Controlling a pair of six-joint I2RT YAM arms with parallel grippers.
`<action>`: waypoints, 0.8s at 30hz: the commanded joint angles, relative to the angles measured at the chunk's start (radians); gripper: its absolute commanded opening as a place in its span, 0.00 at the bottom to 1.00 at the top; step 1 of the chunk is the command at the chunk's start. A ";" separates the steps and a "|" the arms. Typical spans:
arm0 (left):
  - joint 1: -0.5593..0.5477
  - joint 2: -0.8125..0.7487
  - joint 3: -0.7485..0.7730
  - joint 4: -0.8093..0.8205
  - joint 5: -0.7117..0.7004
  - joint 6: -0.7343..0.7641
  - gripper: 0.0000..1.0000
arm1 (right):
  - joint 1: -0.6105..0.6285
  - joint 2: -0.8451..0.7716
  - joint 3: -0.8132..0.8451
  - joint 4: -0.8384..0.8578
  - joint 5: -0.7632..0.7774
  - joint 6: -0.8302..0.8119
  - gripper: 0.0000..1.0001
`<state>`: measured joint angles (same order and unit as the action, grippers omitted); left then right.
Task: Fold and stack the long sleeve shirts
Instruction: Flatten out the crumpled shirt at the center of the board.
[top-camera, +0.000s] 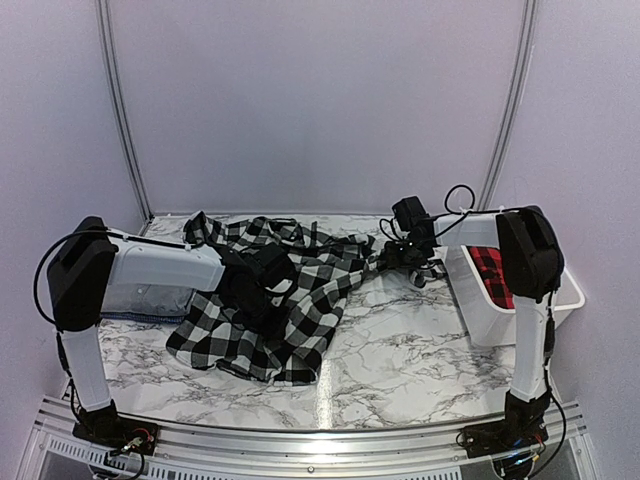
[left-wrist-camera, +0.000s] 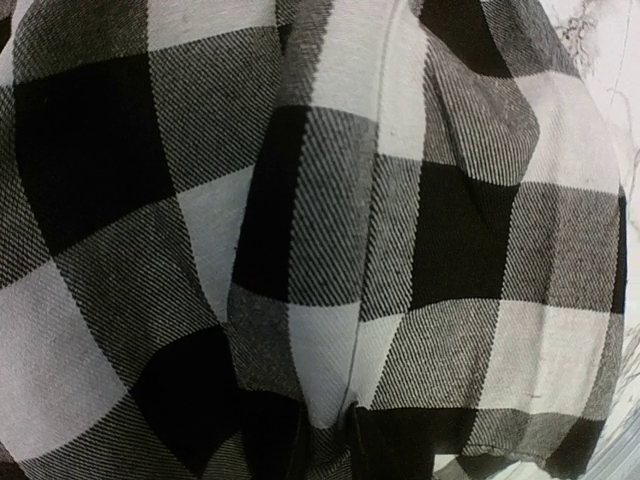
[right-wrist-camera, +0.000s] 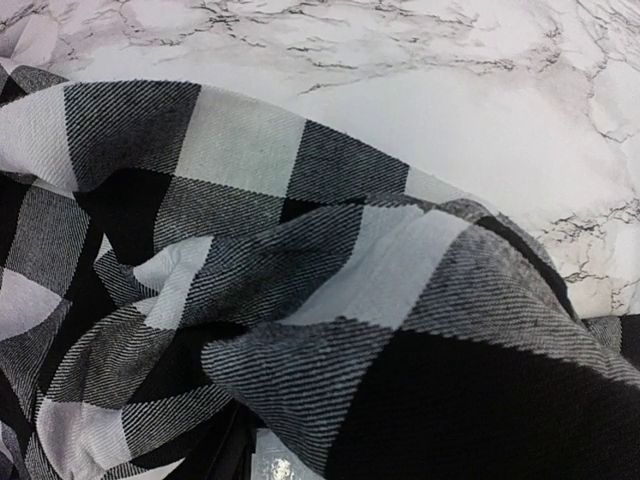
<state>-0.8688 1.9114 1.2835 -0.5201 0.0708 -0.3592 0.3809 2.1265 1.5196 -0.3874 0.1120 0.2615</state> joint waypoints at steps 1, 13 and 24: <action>-0.019 0.004 0.006 -0.003 -0.011 -0.007 0.12 | -0.005 0.003 0.031 0.019 -0.011 -0.005 0.42; -0.113 -0.137 0.142 -0.012 0.149 0.015 0.00 | -0.006 -0.022 0.045 -0.006 0.034 -0.030 0.42; -0.282 0.177 0.374 -0.025 0.480 0.124 0.18 | -0.010 -0.057 0.055 -0.044 0.049 -0.053 0.47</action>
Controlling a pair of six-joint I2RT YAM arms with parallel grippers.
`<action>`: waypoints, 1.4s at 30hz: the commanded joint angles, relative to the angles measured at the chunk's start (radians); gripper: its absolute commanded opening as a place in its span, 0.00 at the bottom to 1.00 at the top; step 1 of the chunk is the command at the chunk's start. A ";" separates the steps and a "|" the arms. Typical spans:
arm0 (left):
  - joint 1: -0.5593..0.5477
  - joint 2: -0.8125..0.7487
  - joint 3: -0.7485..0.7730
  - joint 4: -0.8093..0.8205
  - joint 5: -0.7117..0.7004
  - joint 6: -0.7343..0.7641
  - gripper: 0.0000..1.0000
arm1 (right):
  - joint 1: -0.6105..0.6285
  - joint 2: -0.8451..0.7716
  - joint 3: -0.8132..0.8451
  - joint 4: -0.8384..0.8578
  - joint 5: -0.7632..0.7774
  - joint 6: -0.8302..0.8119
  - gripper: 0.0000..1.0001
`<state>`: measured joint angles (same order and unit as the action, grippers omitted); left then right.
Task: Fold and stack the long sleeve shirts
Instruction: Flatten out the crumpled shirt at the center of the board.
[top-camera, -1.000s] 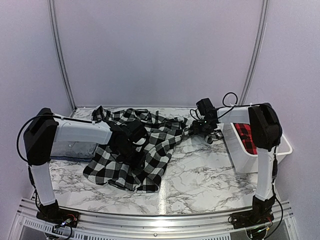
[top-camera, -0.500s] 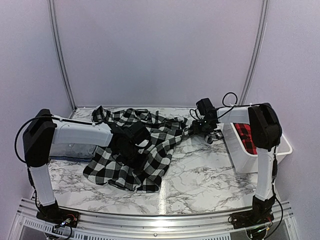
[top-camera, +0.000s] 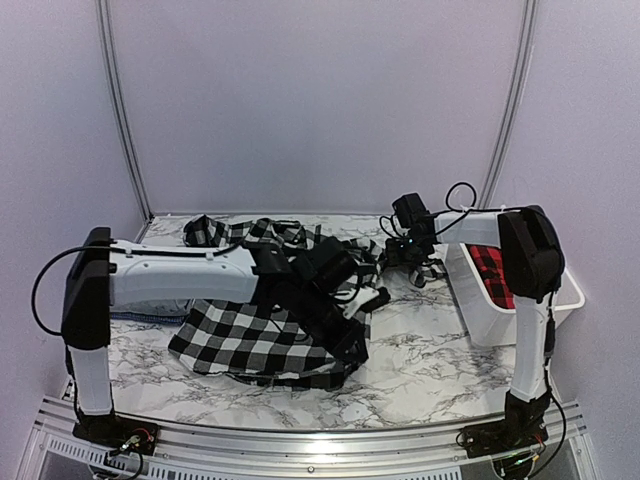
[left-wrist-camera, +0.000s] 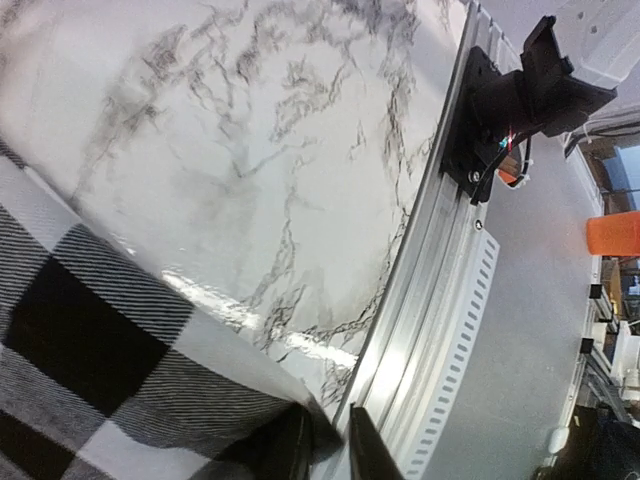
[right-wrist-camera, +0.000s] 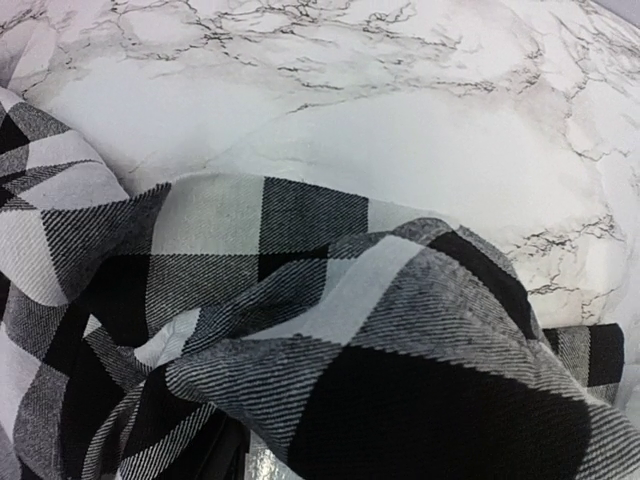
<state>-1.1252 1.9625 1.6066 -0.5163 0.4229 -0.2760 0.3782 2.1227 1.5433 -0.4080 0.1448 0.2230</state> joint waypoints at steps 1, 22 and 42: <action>-0.027 0.136 0.062 -0.028 0.119 0.036 0.28 | -0.007 -0.061 0.027 -0.028 0.011 -0.016 0.48; 0.294 -0.122 -0.293 -0.004 -0.323 -0.124 0.24 | 0.235 -0.195 -0.144 0.034 -0.033 0.056 0.51; 0.368 -0.106 -0.432 0.058 -0.356 -0.132 0.24 | 0.181 0.029 0.123 0.068 -0.152 0.026 0.25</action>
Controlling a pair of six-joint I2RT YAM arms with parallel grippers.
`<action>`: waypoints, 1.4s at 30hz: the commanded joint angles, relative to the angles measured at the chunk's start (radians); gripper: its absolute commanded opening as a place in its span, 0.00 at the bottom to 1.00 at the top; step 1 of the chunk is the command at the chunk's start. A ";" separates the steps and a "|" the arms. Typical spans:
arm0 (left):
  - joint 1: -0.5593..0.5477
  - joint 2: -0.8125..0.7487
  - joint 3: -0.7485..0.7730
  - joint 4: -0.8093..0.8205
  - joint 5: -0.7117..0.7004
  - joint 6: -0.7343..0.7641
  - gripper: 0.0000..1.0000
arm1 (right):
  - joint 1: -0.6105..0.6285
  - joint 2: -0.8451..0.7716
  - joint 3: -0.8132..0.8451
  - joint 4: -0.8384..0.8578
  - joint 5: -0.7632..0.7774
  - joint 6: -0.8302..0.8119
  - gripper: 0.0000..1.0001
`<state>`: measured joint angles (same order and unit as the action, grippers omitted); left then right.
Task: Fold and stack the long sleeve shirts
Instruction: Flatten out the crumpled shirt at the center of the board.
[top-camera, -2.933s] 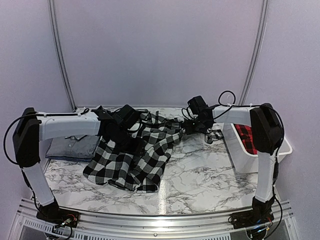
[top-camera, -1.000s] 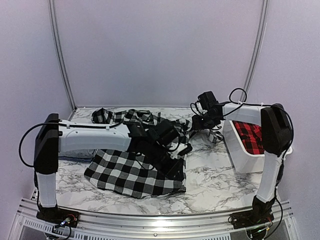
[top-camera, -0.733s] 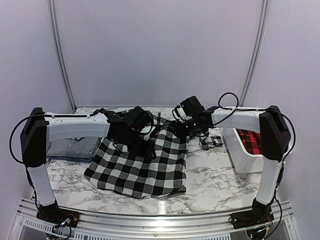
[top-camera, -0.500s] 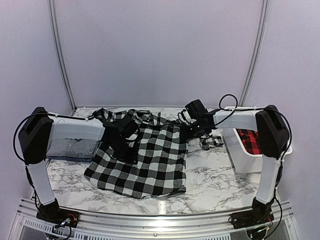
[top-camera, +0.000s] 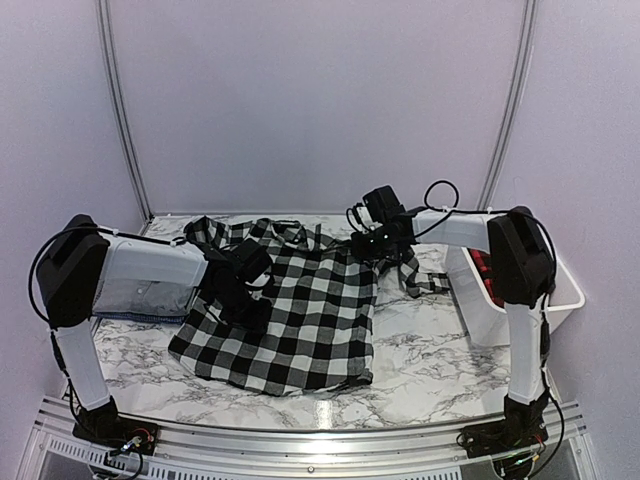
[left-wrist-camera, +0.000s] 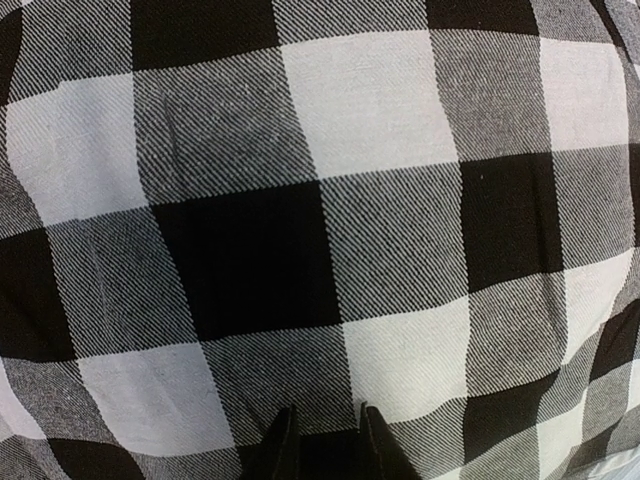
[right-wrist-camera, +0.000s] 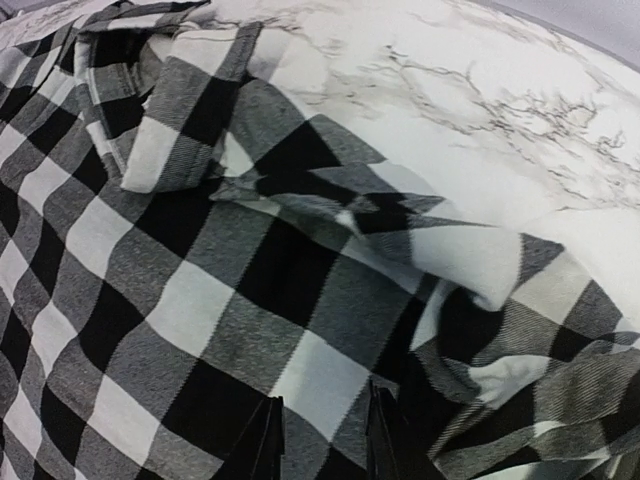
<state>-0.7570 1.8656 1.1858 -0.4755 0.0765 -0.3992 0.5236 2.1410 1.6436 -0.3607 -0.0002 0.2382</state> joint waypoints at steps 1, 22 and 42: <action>-0.001 -0.006 -0.014 0.018 -0.004 -0.010 0.24 | 0.041 0.009 0.021 0.028 -0.005 0.015 0.25; -0.002 0.000 -0.059 0.041 0.045 -0.017 0.24 | -0.185 0.438 0.551 0.040 -0.141 0.060 0.45; -0.207 -0.026 -0.137 0.100 0.108 -0.159 0.24 | -0.113 0.116 0.247 0.134 -0.163 -0.005 0.59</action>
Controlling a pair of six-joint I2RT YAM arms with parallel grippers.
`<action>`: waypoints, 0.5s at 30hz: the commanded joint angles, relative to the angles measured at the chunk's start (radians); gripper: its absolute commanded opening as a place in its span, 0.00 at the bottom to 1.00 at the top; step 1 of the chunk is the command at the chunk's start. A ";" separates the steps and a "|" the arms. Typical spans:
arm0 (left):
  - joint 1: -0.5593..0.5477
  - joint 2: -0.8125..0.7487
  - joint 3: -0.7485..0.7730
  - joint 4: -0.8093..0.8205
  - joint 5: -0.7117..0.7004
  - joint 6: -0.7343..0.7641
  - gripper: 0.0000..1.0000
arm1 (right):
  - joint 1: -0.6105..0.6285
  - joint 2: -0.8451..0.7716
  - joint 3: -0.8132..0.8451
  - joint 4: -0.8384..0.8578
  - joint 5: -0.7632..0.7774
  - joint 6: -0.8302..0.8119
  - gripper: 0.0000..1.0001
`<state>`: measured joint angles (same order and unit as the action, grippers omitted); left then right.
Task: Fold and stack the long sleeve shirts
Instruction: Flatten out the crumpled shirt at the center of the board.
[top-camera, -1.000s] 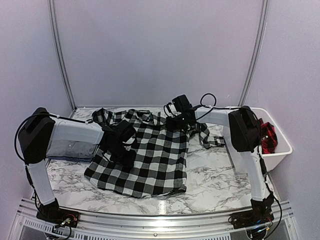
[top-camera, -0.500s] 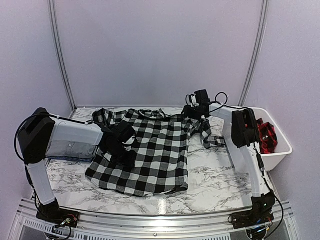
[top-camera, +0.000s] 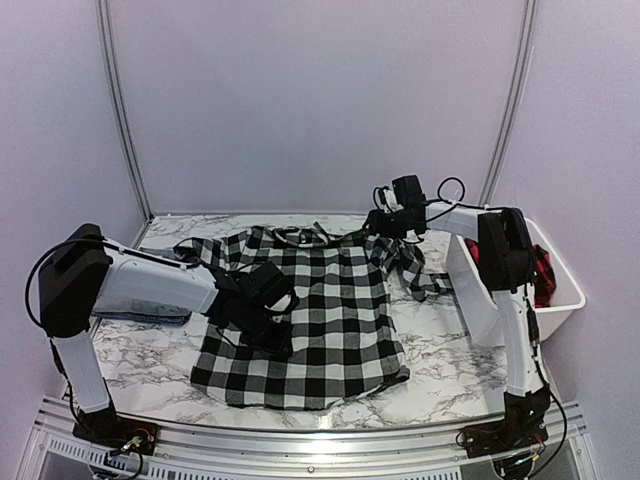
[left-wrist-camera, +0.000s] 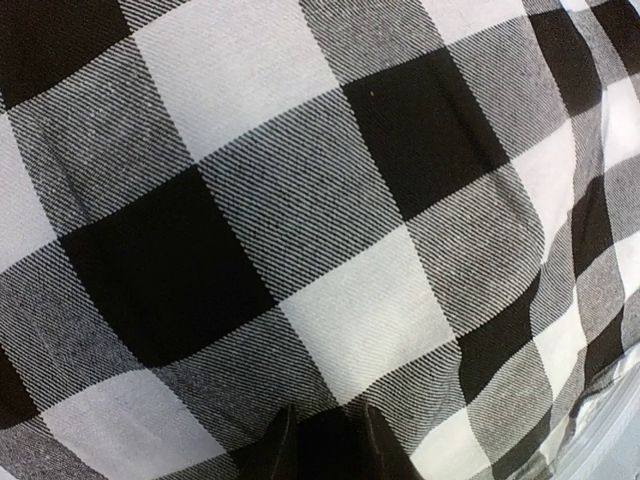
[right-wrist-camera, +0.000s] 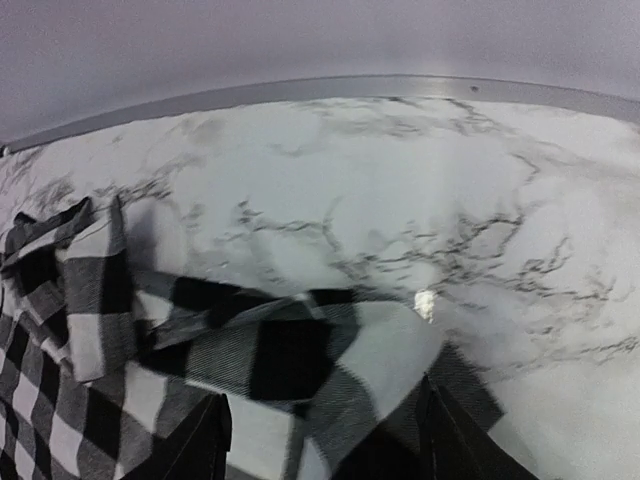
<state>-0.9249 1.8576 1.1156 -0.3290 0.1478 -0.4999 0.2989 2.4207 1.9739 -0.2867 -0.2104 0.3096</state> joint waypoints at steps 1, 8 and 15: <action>-0.045 -0.033 -0.080 -0.044 0.040 -0.067 0.24 | 0.140 -0.183 -0.120 0.072 0.051 -0.084 0.59; -0.057 -0.161 -0.169 -0.044 0.053 -0.095 0.28 | 0.313 -0.219 -0.250 0.108 0.075 -0.111 0.52; -0.055 -0.190 -0.158 -0.050 0.028 -0.089 0.31 | 0.388 -0.156 -0.247 0.097 0.072 -0.089 0.37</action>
<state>-0.9794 1.6943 0.9474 -0.3424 0.1852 -0.5850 0.6765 2.2433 1.7432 -0.2012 -0.1478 0.2092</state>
